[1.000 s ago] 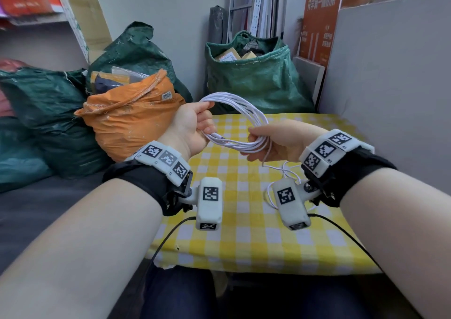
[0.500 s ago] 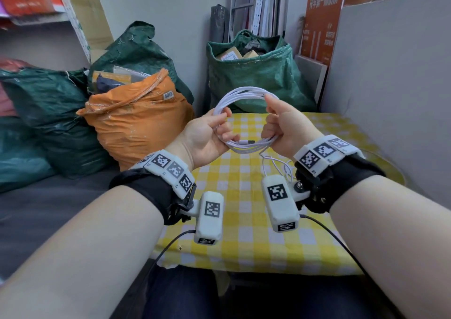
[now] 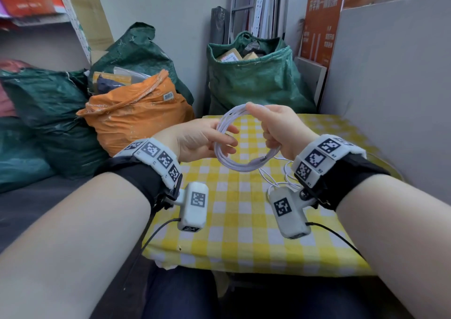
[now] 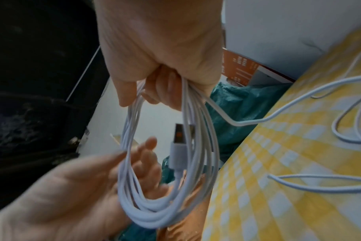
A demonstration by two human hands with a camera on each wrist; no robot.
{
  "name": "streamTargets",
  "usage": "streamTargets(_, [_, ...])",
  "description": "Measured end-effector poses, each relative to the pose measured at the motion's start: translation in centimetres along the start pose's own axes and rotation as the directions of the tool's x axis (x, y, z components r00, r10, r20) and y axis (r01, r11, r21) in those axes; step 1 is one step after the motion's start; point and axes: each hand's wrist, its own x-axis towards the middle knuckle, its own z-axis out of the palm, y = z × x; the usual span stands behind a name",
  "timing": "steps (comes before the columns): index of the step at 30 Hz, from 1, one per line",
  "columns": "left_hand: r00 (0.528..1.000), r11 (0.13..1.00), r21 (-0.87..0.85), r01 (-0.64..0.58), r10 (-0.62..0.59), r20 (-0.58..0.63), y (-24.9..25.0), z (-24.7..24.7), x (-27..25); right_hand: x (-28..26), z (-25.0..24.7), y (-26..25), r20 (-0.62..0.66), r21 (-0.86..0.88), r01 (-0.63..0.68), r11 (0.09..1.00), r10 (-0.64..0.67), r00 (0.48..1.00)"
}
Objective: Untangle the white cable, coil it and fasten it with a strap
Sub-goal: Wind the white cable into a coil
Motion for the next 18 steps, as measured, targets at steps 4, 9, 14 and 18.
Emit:
streamTargets(4, [0.998, 0.970, 0.233, -0.061, 0.062, 0.002, 2.1, 0.8, -0.1, -0.3, 1.1, 0.0, 0.081, -0.235, 0.075, 0.969, -0.057, 0.995])
streamTargets(9, [0.999, 0.928, 0.370, -0.031, 0.039, -0.015, 3.1, 1.9, -0.2, -0.2, 1.3, -0.4, 0.112, -0.264, 0.085, 0.961, -0.057, 0.992])
streamTargets(14, [0.997, 0.955, 0.297, -0.014, 0.036, -0.071, 2.8, 1.8, -0.2, -0.5, 0.3, -0.7, 0.247, -0.067, 0.099, 0.993, -0.080, 0.966])
streamTargets(18, [0.988, 0.994, 0.102, -0.039, 0.054, -0.143, 2.3, 1.6, 0.0, 0.0, -0.5, -0.6, 0.250, -0.011, 0.048, 0.999, -0.044, 0.967])
